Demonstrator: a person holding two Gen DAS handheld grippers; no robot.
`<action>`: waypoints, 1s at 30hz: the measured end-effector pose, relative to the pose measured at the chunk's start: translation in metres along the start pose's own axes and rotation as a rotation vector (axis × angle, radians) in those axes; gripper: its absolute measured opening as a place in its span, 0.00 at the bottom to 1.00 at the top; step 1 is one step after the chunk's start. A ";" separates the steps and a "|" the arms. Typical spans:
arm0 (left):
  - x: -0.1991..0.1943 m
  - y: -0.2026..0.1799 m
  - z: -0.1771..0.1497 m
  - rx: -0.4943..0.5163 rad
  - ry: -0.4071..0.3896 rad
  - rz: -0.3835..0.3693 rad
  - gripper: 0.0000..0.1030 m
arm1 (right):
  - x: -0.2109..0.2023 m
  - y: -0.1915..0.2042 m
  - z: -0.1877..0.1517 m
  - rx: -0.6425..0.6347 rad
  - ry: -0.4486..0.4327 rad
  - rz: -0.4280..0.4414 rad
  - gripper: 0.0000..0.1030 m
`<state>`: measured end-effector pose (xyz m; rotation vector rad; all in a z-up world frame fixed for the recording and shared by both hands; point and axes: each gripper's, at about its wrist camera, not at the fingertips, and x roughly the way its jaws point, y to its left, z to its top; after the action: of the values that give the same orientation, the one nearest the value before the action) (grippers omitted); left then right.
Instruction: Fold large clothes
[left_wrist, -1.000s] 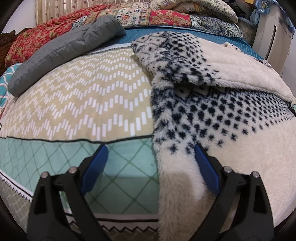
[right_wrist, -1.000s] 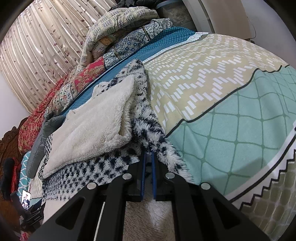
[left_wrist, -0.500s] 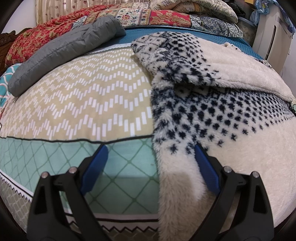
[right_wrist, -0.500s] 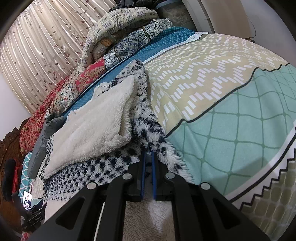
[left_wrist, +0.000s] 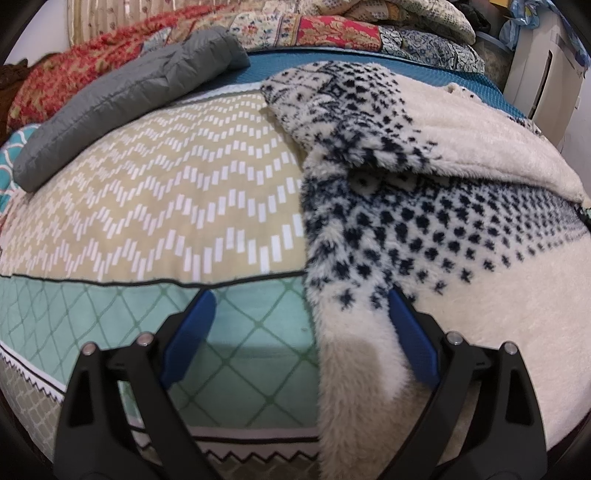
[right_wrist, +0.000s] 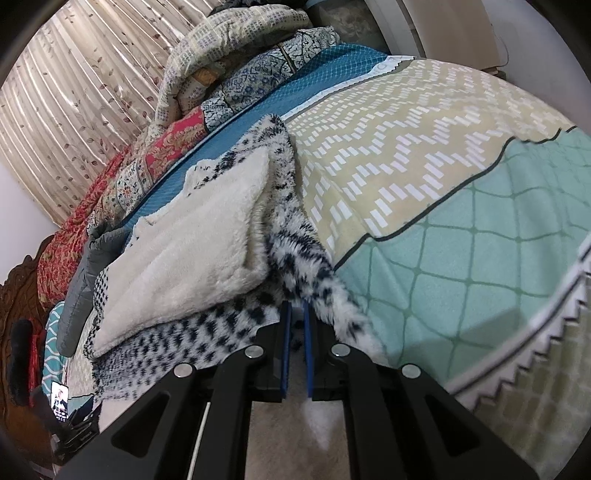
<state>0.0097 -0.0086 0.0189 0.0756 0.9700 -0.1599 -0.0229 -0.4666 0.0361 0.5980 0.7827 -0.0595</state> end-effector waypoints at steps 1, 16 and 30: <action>-0.006 0.004 0.005 -0.018 0.016 -0.019 0.86 | -0.009 0.006 -0.003 -0.013 -0.010 0.014 0.99; -0.113 0.049 -0.071 -0.033 0.046 -0.256 0.84 | -0.045 0.110 -0.112 -0.299 0.180 0.266 0.70; -0.062 -0.010 -0.118 0.187 0.253 -0.302 0.85 | -0.110 0.054 -0.081 -0.314 0.054 0.099 0.70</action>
<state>-0.1228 0.0035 0.0033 0.1231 1.2147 -0.5290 -0.1396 -0.3975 0.0920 0.3403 0.7940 0.1686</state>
